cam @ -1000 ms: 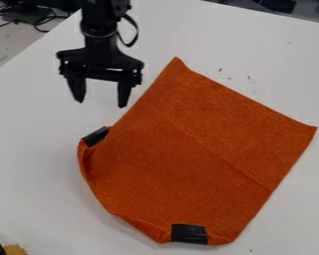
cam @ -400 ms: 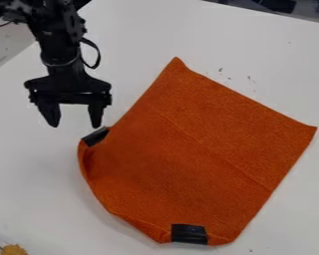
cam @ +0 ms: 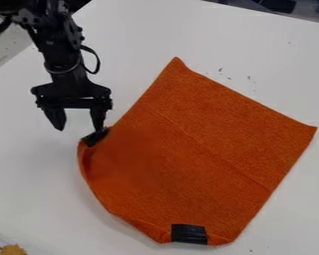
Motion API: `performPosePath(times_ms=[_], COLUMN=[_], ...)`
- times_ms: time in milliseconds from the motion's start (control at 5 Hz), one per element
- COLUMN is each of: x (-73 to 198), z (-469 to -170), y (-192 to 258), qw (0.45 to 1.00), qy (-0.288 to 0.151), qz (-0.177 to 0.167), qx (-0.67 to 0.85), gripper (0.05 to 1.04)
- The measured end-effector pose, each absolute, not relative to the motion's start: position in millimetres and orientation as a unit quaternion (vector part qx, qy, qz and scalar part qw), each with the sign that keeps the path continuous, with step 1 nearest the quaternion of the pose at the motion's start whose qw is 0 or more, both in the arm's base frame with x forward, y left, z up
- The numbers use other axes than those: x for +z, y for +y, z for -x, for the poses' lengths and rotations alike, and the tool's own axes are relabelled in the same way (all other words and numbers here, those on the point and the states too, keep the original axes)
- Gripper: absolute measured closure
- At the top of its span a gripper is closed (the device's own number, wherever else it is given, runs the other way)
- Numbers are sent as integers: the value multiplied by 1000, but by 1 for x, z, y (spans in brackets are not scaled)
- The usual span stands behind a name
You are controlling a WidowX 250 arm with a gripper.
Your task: Fix the bottom left of the cloth
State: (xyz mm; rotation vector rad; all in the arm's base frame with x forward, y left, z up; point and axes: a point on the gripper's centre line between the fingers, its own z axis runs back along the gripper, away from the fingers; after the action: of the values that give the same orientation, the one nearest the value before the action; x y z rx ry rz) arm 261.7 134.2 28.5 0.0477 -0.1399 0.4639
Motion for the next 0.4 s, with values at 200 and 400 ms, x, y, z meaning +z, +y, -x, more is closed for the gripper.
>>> performPosePath(times_ms=[200, 400], x=[17, 14], z=[-273, -275], y=[137, 134], qw=[974, 975], qy=[-56, -40], qz=[-15, -2], qx=[219, 216], gripper=[83, 83])
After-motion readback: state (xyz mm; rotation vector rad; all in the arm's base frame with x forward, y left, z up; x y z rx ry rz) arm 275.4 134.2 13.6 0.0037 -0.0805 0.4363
